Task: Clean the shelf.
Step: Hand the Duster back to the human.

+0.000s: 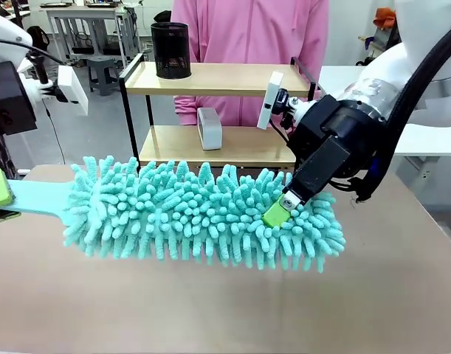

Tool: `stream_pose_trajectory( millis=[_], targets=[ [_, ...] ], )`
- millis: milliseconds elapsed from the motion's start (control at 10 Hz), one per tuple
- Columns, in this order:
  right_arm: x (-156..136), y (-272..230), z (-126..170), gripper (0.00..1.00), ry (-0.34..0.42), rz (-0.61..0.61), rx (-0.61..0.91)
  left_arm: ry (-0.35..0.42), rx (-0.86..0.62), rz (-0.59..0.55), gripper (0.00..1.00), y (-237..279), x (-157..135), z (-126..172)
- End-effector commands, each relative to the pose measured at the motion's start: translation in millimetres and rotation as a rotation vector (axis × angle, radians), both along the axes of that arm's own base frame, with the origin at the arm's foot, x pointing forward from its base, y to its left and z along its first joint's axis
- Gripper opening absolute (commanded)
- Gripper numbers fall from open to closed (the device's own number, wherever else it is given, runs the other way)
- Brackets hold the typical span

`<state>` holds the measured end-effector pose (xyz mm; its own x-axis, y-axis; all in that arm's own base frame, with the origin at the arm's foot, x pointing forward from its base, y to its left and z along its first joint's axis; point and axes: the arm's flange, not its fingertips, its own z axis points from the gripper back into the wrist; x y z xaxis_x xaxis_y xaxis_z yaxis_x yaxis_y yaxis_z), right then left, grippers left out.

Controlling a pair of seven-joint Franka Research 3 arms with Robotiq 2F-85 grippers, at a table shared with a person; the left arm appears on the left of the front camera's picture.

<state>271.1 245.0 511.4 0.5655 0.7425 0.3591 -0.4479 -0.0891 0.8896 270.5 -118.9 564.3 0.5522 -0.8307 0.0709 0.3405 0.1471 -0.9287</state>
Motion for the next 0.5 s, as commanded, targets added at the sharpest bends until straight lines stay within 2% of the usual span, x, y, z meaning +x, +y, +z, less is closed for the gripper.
stream_pose_trajectory(
  millis=[0, 200, 300, 400],
  targets=[
    [2.8, -3.2, 4.4, 0.00, 0.001, 0.026, 0.004, -0.014, -0.020, 0.024, 1.00, 5.1, 1.7, 7.9],
    [3.8, -7.4, 3.7, 0.00, 0.011, 0.024, -0.002, -0.037, -0.027, 0.066, 1.00, 18.3, 1.8, 14.9],
    [5.6, -13.8, 2.9, 0.00, 0.026, 0.022, -0.002, -0.046, -0.037, 0.106, 0.91, 28.1, 2.7, 18.5],
    [7.4, -28.2, 2.9, 0.00, 0.062, 0.034, 0.011, -0.073, -0.034, 0.199, 1.00, 45.8, 4.5, 20.6]
  ],
)
